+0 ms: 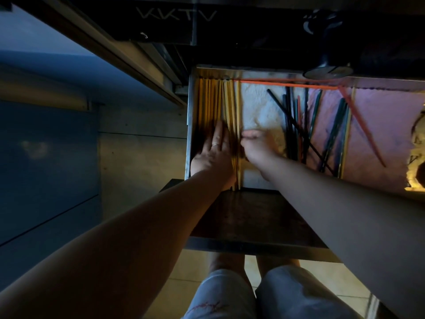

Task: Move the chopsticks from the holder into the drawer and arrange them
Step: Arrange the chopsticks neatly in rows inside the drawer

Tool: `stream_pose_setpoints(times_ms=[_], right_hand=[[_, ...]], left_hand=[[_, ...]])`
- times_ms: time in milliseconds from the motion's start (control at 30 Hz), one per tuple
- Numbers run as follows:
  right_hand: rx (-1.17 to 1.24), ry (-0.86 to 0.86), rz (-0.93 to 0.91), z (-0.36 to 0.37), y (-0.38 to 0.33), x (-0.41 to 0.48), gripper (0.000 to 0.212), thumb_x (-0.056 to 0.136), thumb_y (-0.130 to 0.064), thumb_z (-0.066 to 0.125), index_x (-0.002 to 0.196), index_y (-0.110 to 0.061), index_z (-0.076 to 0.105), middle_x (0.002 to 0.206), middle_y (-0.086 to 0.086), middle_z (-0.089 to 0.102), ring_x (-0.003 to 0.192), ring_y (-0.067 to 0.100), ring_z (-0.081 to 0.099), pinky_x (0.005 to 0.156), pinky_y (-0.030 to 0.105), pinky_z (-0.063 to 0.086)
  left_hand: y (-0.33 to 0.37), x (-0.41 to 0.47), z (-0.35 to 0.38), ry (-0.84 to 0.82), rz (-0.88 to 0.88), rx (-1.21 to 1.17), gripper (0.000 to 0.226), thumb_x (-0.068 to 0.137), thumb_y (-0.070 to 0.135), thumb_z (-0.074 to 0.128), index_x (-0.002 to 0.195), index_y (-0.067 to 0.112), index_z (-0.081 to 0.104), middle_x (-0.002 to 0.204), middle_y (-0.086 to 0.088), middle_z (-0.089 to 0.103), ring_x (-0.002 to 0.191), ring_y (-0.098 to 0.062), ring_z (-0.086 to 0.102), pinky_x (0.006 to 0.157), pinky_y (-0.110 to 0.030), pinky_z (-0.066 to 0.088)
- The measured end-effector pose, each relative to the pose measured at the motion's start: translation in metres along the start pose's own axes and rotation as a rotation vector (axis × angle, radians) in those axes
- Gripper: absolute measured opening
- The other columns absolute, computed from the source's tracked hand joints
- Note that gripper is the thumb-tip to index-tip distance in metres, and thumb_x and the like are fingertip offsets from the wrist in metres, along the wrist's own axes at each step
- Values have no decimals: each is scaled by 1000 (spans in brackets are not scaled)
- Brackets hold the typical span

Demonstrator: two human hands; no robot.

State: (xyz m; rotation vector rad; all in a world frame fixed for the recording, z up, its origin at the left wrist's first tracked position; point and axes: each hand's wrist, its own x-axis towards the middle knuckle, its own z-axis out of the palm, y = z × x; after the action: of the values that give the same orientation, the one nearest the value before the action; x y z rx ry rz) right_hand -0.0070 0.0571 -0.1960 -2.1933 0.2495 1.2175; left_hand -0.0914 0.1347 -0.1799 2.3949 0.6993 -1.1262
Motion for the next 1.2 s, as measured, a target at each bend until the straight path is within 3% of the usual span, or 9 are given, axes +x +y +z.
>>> stream_pose_setpoints(times_ms=[100, 267, 400, 600, 900, 1033, 1200], right_hand=[[-53, 68, -7, 0, 0, 2, 31, 92, -17, 52, 121, -20, 63, 127, 2, 63, 118, 22, 58, 103, 37, 45], [-67, 147, -13, -1, 3, 5, 25, 92, -16, 54, 114, -18, 65, 120, 1, 66, 112, 19, 60, 91, 25, 45], [-112, 116, -26, -2, 6, 7, 24, 91, -18, 54, 112, -21, 66, 118, 0, 66, 110, 19, 61, 88, 25, 44], [-128, 74, -12, -4, 7, 7, 26, 91, -18, 54, 114, -21, 66, 120, 1, 66, 111, 20, 61, 88, 26, 46], [-158, 23, -20, -5, 3, 5, 24, 90, -14, 53, 109, -17, 67, 116, 3, 67, 109, 22, 61, 88, 29, 46], [-162, 25, -35, -3, 2, 5, 33, 93, -18, 52, 124, -19, 61, 130, 2, 61, 121, 21, 56, 102, 31, 44], [-132, -30, -43, -1, -1, 4, 36, 90, -18, 52, 124, -20, 63, 131, 0, 62, 121, 19, 56, 98, 25, 41]], left_hand=[[-4, -1, 4, -6, 106, 56, 99, 91, 23, 55, 148, 29, -26, 148, 11, -45, 145, -14, -22, 112, -47, 25], [-5, -2, 6, 2, 127, 101, 98, 91, 27, 54, 148, 28, -25, 149, 10, -44, 144, -15, -25, 115, -48, 20], [-6, -3, 11, -11, 215, 204, 100, 91, 28, 57, 149, 26, -25, 151, 7, -43, 146, -17, -21, 117, -49, 20], [-7, -7, 9, 22, 143, 173, 96, 92, 24, 55, 151, 22, -21, 150, 5, -44, 147, -17, -18, 110, -44, 30], [-6, -6, 5, -11, 84, 101, 95, 94, 25, 53, 150, 24, -24, 149, 7, -46, 145, -14, -22, 114, -44, 22], [-7, -4, 5, -41, 89, 60, 91, 95, 23, 50, 150, 24, -22, 150, 8, -44, 145, -14, -22, 115, -46, 20], [-7, -4, 4, -38, 86, 44, 91, 95, 27, 49, 149, 26, -24, 149, 11, -45, 144, -11, -24, 115, -47, 19]])
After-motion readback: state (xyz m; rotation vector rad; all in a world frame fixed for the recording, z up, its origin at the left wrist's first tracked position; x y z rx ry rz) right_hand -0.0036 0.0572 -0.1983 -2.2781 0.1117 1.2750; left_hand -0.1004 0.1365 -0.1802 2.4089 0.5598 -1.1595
